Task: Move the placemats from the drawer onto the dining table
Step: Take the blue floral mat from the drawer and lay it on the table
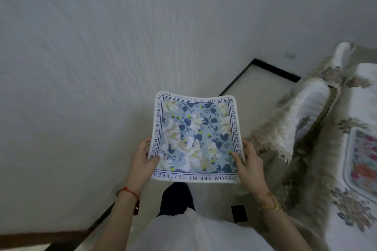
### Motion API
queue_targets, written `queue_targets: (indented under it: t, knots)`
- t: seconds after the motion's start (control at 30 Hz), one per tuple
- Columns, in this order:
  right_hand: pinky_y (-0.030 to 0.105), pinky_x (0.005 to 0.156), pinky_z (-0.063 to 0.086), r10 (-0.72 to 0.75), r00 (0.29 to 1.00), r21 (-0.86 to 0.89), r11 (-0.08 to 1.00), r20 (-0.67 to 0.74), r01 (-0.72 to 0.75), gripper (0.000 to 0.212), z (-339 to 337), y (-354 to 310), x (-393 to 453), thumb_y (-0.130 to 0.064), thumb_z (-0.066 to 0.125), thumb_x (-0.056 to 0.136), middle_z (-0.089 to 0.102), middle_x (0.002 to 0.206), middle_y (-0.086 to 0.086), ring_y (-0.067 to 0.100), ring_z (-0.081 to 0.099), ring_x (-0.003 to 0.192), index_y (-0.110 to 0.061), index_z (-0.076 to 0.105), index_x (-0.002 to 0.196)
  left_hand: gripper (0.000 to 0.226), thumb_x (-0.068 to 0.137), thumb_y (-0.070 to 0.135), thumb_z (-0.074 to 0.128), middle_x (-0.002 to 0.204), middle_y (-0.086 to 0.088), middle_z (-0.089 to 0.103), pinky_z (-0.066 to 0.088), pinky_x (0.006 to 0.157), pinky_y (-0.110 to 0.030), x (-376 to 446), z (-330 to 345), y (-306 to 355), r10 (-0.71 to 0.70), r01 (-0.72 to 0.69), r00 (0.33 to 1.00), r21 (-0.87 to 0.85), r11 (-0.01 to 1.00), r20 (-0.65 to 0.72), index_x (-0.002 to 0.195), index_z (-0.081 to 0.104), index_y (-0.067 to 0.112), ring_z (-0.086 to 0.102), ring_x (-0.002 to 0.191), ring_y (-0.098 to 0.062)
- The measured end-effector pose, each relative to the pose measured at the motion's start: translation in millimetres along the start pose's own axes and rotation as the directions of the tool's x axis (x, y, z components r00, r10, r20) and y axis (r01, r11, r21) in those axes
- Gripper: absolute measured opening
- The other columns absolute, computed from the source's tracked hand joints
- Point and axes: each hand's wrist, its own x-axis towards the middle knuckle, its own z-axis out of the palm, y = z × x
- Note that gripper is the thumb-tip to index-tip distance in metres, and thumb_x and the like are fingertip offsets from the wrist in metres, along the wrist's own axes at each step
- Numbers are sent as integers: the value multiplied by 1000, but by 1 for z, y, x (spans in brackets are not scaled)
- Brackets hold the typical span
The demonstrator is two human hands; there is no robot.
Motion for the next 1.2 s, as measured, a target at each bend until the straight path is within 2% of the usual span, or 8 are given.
queue_targets:
  t: [0.13,0.23,0.43,0.53,0.7,0.9,1.0,1.2]
  knots:
    - [22,66,57,47,994,3,999,-95,-47,28,12,-11,82,-21,60,92,65,100,-18,-5,64,83,-24,47,117,52,82,-15,53,112,2,66,56,70,-21,109,11,30,34,-37,994,30,999,108,114,51,26,67,96,-8]
    - [25,64,57,80,980,4,997,-180,-80,30,16,-18,136,-21,59,92,64,96,-20,-3,65,81,-22,47,120,54,82,-15,53,111,1,67,56,70,-21,189,25,52,57,-70,978,57,996,199,111,51,30,68,92,-4]
    - [7,58,47,205,924,42,978,-324,-203,34,6,-19,213,-15,58,93,63,99,-14,-9,62,78,-15,46,125,55,82,-7,59,112,2,67,55,75,-23,311,77,91,98,-147,910,93,985,403,106,52,41,66,100,-13]
    - [7,61,48,256,887,61,966,-385,-252,33,-3,-6,252,-16,58,93,63,105,-8,-9,61,81,-14,47,125,54,83,-11,57,113,-1,67,55,72,-21,362,115,103,92,-155,868,90,984,488,108,52,37,67,99,-13]
    - [21,62,55,319,826,95,945,-464,-312,31,-25,24,324,-18,57,94,65,104,-9,2,65,79,-16,47,123,52,84,-10,56,116,-3,66,57,82,-39,446,194,116,79,-153,807,77,985,585,112,51,34,66,104,-18]
    - [19,63,55,344,744,78,927,-572,-368,33,-88,64,426,-18,59,93,59,96,-22,-8,62,78,-18,46,123,49,83,-10,57,114,0,66,58,77,-26,542,319,159,104,-205,743,77,976,662,121,50,21,65,102,-14]
    - [13,65,52,351,700,83,918,-621,-387,34,-126,82,478,-17,59,92,59,97,-19,-10,59,79,-18,46,124,51,83,-9,57,114,-1,65,57,78,-24,587,387,186,122,-239,706,72,968,698,126,49,16,65,103,-13]
    - [6,62,48,427,594,170,882,-682,-439,32,-181,117,551,-15,58,93,57,97,-27,-16,60,82,-23,44,121,49,84,-9,57,116,-1,65,57,74,-21,657,506,219,123,-253,594,40,967,795,123,49,20,65,102,-11]
